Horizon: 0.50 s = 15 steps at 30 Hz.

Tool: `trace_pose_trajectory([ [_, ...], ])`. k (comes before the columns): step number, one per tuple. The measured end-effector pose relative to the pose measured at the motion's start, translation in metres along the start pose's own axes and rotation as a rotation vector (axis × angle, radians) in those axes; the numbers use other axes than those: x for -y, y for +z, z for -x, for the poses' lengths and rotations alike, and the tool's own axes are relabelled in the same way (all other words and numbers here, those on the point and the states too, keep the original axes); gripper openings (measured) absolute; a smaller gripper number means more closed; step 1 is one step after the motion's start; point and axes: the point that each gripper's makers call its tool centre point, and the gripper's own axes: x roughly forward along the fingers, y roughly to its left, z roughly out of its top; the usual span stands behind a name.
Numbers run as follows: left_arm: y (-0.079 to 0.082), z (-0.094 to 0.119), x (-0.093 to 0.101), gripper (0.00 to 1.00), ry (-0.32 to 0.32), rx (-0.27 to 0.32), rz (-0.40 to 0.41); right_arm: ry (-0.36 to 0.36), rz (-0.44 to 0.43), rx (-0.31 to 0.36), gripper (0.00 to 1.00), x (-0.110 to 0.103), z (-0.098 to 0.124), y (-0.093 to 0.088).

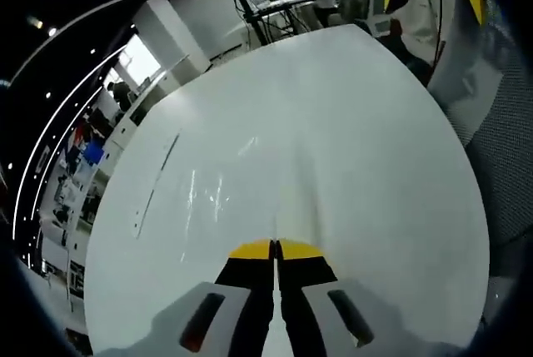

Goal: Open the resealable bag by pulling the two sides of the seal apart until the entire bag opening is separated and visibly accessible.

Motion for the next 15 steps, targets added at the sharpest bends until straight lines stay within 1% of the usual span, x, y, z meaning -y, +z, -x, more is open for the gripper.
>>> trace_pose_trajectory([
  [4,0.009,0.007,0.006,0.00,-0.015,0.014,-0.004,0.004,0.005,0.004,0.67,-0.001,0.000,0.001],
  [9,0.018,0.016,0.017,0.00,-0.052,0.027,-0.012,0.015,0.014,0.010,0.67,-0.004,-0.001,0.003],
  [10,0.022,0.019,0.021,0.00,-0.060,0.031,-0.024,0.018,0.018,0.011,0.67,-0.004,-0.001,0.003],
  [13,0.028,0.026,0.023,0.00,-0.047,0.035,-0.046,0.023,0.024,0.010,0.66,-0.006,-0.001,0.003],
  [15,0.034,0.032,0.028,0.00,-0.053,0.041,-0.066,0.028,0.032,0.005,0.66,-0.007,-0.001,0.002],
])
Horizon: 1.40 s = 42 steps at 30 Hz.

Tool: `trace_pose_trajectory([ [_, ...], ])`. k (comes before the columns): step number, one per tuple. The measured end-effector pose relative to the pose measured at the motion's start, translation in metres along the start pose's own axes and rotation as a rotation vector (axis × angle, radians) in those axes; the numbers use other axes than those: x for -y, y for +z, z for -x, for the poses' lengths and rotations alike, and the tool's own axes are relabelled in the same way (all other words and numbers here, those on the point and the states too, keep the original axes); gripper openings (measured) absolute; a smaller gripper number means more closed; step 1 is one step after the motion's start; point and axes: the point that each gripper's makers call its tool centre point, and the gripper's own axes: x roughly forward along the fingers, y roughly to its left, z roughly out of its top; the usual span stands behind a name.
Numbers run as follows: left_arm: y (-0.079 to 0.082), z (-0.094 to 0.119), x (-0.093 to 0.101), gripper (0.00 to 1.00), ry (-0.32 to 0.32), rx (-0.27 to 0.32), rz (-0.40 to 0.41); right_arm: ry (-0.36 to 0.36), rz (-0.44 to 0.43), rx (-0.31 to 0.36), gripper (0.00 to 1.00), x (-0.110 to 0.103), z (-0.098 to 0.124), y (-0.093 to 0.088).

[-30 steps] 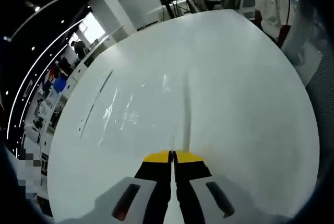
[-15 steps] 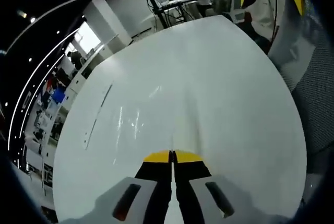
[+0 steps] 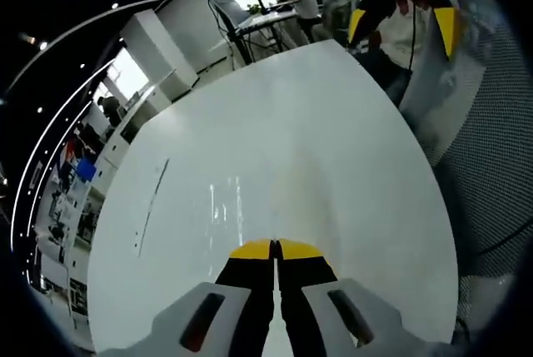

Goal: Open the resealable bag by pulling the two sides of the seal apart until the entire bag opening is separated and visibly accessible.

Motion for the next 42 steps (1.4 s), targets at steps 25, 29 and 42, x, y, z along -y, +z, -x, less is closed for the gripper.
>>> trace_pose_trajectory([
  [25,0.050,0.042,0.063,0.00,-0.102,0.077,-0.094,0.075,0.121,0.015,0.53,-0.021,-0.003,0.007],
  [29,0.055,0.044,0.077,0.00,-0.126,0.083,-0.106,0.087,0.162,-0.008,0.53,-0.024,-0.004,0.004],
  [42,0.068,0.055,0.100,0.00,-0.176,0.097,-0.122,0.137,0.256,-0.057,0.40,-0.038,-0.008,-0.006],
])
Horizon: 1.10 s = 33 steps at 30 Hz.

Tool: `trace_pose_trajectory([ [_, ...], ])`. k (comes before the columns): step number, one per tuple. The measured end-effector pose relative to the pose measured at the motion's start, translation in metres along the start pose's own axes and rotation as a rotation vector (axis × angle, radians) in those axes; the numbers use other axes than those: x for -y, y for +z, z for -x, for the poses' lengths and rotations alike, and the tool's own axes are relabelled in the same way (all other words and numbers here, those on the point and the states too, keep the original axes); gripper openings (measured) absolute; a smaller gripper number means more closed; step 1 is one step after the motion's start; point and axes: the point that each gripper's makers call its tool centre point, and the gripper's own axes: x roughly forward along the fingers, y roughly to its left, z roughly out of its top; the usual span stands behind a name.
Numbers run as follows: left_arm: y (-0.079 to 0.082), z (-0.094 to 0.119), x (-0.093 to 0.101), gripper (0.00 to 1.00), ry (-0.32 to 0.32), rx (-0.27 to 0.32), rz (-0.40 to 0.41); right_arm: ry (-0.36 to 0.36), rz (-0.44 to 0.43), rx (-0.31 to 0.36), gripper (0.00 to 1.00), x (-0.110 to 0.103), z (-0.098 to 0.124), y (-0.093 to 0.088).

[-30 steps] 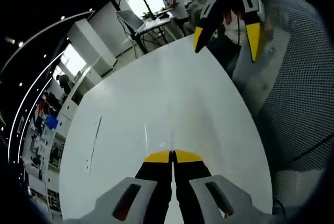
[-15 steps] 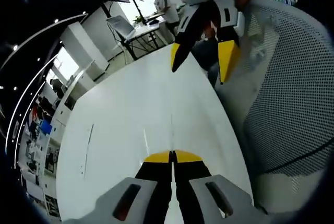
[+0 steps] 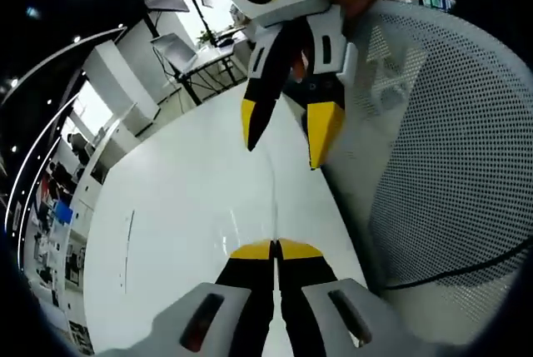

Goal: Open the resealable bag by pulling the two sides of the seal apart until the entire bag opening is separated and visibly accessible.

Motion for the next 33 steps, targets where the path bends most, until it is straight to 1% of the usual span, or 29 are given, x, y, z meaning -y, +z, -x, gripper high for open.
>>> trace_pose_trajectory([
  [3,0.004,0.002,0.004,0.00,-0.008,0.003,-0.002,0.008,0.039,-0.023,0.38,-0.003,-0.002,-0.003],
  [5,0.003,0.002,0.009,0.00,-0.027,-0.022,-0.003,0.033,0.064,-0.044,0.37,-0.009,-0.004,-0.006],
  [6,0.003,0.002,0.010,0.00,-0.025,-0.031,-0.007,0.046,0.081,-0.054,0.36,-0.012,-0.004,-0.007],
  [8,0.006,0.003,0.015,0.00,-0.038,-0.029,-0.010,0.086,0.146,-0.089,0.33,-0.022,-0.007,-0.012],
  [9,0.011,0.003,0.019,0.00,-0.047,-0.013,-0.003,0.096,0.171,-0.104,0.31,-0.024,-0.008,-0.015],
  [11,0.015,0.003,0.022,0.00,-0.056,-0.003,0.001,0.102,0.226,-0.128,0.29,-0.028,-0.009,-0.018],
  [13,0.018,0.004,0.024,0.00,-0.058,-0.002,-0.012,0.096,0.282,-0.125,0.29,-0.028,-0.009,-0.015],
  [16,0.024,0.006,0.026,0.00,-0.062,0.019,-0.005,0.108,0.272,-0.116,0.27,-0.031,-0.009,-0.014],
  [18,0.027,0.006,0.027,0.00,-0.070,0.034,0.008,0.120,0.265,-0.117,0.23,-0.032,-0.009,-0.015],
  [21,0.027,0.005,0.029,0.00,-0.073,0.032,0.009,0.114,0.276,-0.113,0.21,-0.031,-0.009,-0.013],
  [23,0.027,0.004,0.031,0.00,-0.077,0.029,0.013,0.116,0.276,-0.107,0.18,-0.031,-0.008,-0.012],
  [26,0.027,0.003,0.034,0.00,-0.084,0.035,0.025,0.125,0.283,-0.107,0.10,-0.033,-0.008,-0.013],
  [28,0.027,0.002,0.036,0.00,-0.090,0.034,0.031,0.134,0.311,-0.101,0.06,-0.036,-0.008,-0.011],
  [30,0.026,0.002,0.035,0.00,-0.080,0.027,0.032,0.147,0.322,-0.103,0.01,-0.038,-0.008,-0.011],
  [33,0.029,0.002,0.035,0.00,-0.081,0.039,0.049,0.157,0.334,-0.120,0.00,-0.039,-0.009,-0.015],
])
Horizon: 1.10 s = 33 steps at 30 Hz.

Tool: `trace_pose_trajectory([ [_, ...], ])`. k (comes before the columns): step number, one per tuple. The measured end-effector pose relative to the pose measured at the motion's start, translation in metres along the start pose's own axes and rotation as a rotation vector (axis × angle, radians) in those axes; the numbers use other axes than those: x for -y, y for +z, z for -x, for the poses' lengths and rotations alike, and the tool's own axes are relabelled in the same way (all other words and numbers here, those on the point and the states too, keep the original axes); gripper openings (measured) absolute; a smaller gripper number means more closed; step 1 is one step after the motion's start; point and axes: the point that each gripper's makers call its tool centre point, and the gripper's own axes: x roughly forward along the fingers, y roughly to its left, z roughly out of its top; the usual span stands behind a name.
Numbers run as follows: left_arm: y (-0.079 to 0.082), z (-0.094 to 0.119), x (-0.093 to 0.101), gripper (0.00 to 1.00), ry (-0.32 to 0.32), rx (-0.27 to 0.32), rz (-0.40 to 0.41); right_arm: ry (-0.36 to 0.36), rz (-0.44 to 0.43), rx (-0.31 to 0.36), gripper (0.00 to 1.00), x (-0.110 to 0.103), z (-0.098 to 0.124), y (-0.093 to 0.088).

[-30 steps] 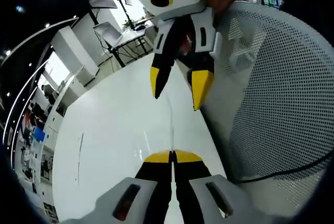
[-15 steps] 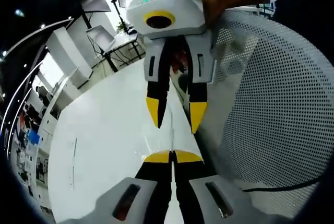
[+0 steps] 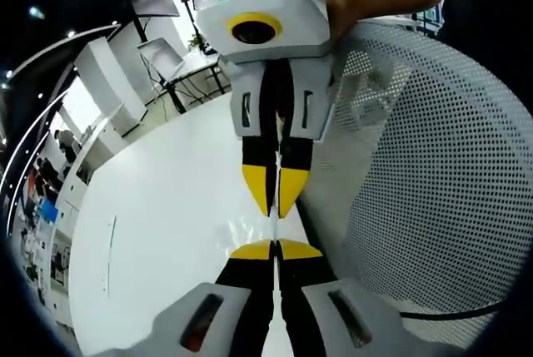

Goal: Open the resealable bag by pulling the two sides of the seal apart until the entire bag opening is separated and visibly accessible.

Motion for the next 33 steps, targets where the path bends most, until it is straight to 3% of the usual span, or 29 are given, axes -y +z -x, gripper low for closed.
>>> trace_pose_trajectory([
  [10,0.0004,-0.0022,0.0047,0.00,-0.015,0.008,0.013,0.009,0.023,-0.016,0.00,-0.0020,0.0003,-0.0019],
  [13,-0.0001,-0.0040,0.0059,0.06,-0.013,0.011,0.030,0.017,0.029,-0.006,0.00,-0.0043,0.0001,0.0004],
  [33,0.0089,-0.0082,0.0066,0.00,-0.023,0.076,0.050,0.029,0.028,-0.012,0.00,-0.0072,-0.0010,-0.0013],
])
